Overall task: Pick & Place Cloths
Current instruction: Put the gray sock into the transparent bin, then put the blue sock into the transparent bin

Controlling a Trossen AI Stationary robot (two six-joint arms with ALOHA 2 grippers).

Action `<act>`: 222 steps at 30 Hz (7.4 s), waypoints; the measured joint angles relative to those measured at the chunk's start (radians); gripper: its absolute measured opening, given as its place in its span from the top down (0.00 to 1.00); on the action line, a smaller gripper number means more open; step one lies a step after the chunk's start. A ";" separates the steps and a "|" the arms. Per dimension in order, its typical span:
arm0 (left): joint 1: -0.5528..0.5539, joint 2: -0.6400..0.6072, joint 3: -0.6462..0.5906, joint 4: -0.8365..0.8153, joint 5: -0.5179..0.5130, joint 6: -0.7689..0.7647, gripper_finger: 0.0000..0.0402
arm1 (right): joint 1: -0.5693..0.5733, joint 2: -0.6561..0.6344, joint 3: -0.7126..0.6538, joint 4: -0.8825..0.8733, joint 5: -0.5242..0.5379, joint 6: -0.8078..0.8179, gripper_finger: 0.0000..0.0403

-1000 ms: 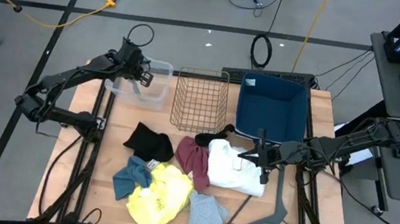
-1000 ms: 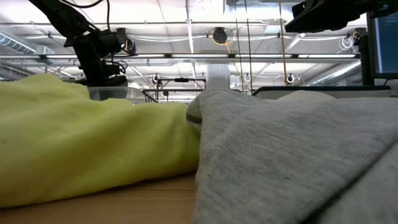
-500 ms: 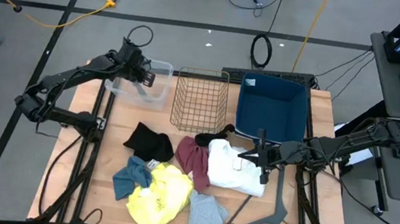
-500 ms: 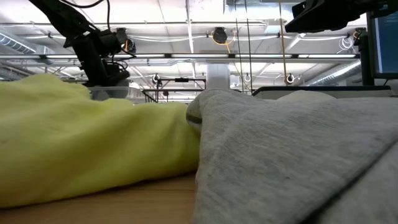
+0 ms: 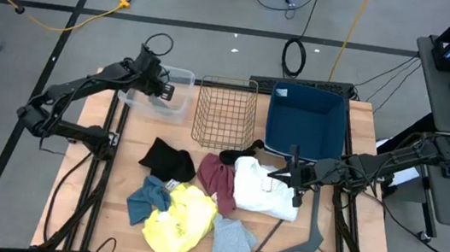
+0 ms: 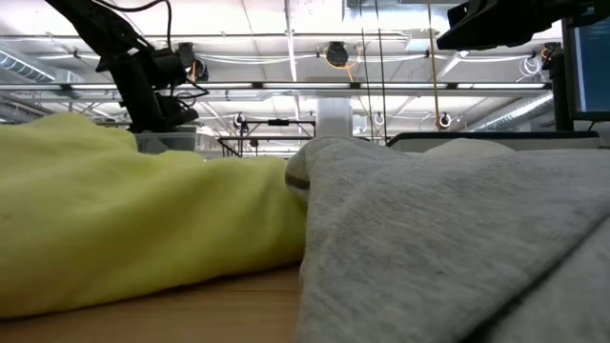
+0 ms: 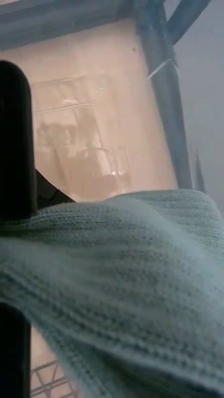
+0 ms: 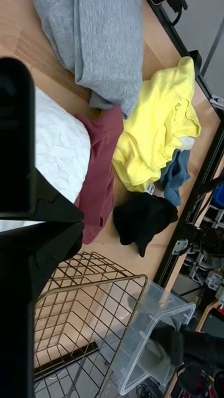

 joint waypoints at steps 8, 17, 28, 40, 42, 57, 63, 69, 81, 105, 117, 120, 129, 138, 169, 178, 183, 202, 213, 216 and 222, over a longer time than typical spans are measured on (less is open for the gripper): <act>-0.003 0.085 0.000 -0.025 0.013 -0.028 1.00 | 0.000 0.000 0.000 0.000 0.000 0.000 1.00; -0.003 0.105 0.000 0.007 0.017 -0.046 0.92 | 0.000 0.000 0.000 0.000 0.000 0.000 1.00; -0.003 0.104 0.000 0.006 0.028 -0.067 0.68 | 0.000 0.000 0.000 0.000 0.000 0.000 1.00; 0.002 0.068 0.022 -0.014 0.127 -0.033 0.45 | 0.000 0.000 0.000 0.000 -0.003 0.001 1.00; 0.002 0.047 0.051 -0.030 0.126 -0.014 0.43 | 0.000 0.000 0.000 0.000 -0.003 0.011 1.00; -0.209 -0.183 0.183 -0.139 0.135 0.000 0.43 | 0.000 0.000 0.000 -0.001 -0.003 0.026 1.00; -0.416 -0.259 0.183 -0.159 0.127 -0.015 0.43 | 0.000 0.000 0.000 -0.001 -0.003 0.025 1.00; -0.650 -0.271 0.183 -0.193 -0.001 -0.095 0.43 | 0.000 0.000 0.000 -0.001 -0.003 0.024 1.00; -1.045 -0.247 0.183 -0.310 -0.180 -0.448 0.43 | 0.000 0.000 0.000 -0.001 -0.003 0.023 1.00; -1.336 0.202 0.183 -0.640 -0.210 -1.104 0.43 | 0.000 0.000 0.000 -0.001 -0.003 0.023 1.00; -1.382 0.215 0.183 -0.580 -0.131 -1.243 0.43 | 0.000 0.000 0.000 -0.001 -0.003 0.023 1.00; -1.429 0.215 0.183 -0.572 -0.080 -1.322 0.43 | 0.000 0.000 0.000 -0.001 -0.003 0.023 1.00; -1.602 0.215 0.182 -0.517 -0.060 -1.606 0.43 | 0.000 0.000 0.000 -0.001 -0.003 0.023 1.00; -1.645 0.215 0.182 -0.510 -0.114 -1.708 0.43 | 0.000 0.000 0.000 -0.001 -0.003 0.023 1.00; -1.638 0.333 0.182 -0.431 -0.192 -1.593 0.43 | 0.000 0.000 0.000 -0.001 -0.003 0.023 1.00; -1.613 0.325 0.182 -0.381 -0.218 -1.594 0.43 | 0.000 0.000 0.000 -0.001 -0.003 0.023 1.00; -1.602 0.335 0.179 -0.372 -0.220 -1.594 0.43 | 0.000 0.000 0.000 -0.001 -0.003 0.023 1.00; -1.594 0.441 0.117 -0.280 -0.158 -1.557 0.53 | 0.000 0.000 0.000 -0.001 -0.003 0.023 1.00; -1.600 0.442 0.125 -0.285 -0.147 -1.435 0.97 | 0.000 0.000 0.000 -0.001 -0.003 0.023 1.00; -1.600 0.444 0.147 -0.304 -0.125 -1.404 0.97 | 0.000 0.000 0.000 -0.001 -0.003 0.023 1.00; -1.605 0.444 0.258 -0.491 -0.106 -1.382 0.99 | 0.000 0.000 0.000 -0.001 -0.003 0.023 1.00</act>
